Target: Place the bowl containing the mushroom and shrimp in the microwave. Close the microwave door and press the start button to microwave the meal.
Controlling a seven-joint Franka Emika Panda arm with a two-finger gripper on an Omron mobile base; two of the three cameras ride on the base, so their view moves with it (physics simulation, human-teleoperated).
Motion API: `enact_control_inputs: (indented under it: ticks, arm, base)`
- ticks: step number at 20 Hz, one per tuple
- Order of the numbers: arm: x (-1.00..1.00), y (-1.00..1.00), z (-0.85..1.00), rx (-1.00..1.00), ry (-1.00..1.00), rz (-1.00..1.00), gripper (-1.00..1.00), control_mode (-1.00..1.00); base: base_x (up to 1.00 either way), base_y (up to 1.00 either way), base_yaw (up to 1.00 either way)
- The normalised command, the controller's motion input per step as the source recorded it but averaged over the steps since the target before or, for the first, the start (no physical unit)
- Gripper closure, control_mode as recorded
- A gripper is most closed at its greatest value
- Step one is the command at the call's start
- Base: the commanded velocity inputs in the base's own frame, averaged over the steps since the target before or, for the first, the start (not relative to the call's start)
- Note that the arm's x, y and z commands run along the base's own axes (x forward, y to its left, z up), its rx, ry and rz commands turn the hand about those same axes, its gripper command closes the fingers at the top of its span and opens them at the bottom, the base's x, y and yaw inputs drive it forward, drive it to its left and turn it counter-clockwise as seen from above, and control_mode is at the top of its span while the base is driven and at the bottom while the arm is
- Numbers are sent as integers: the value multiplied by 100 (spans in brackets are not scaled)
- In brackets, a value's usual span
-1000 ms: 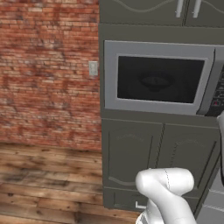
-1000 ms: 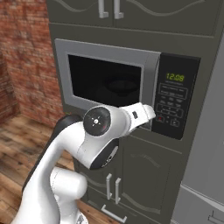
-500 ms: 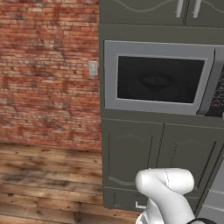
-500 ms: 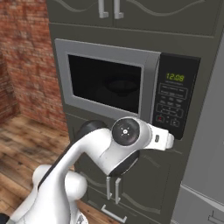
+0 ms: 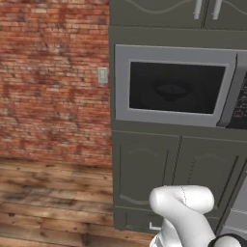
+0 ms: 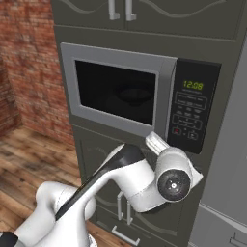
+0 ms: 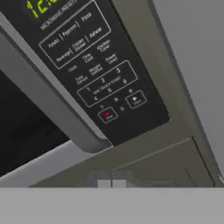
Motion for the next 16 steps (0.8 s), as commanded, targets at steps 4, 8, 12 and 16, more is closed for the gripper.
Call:
enact_control_inputs:
  ticks: [4, 8, 12, 16]
  arm:
    - [14, 0, 0, 33, -38, -5, 100, -100]
    - [17, 0, 0, 26, -30, 0, 100, -100]
    - [17, 0, 0, 17, -24, 0, 100, -100]
    - [6, 0, 12, 10, -4, -2, 100, -100]
  base:
    - [0, 0, 0]
    - [0, 0, 0]
    - [0, 0, 0]
    - [0, 0, 0]
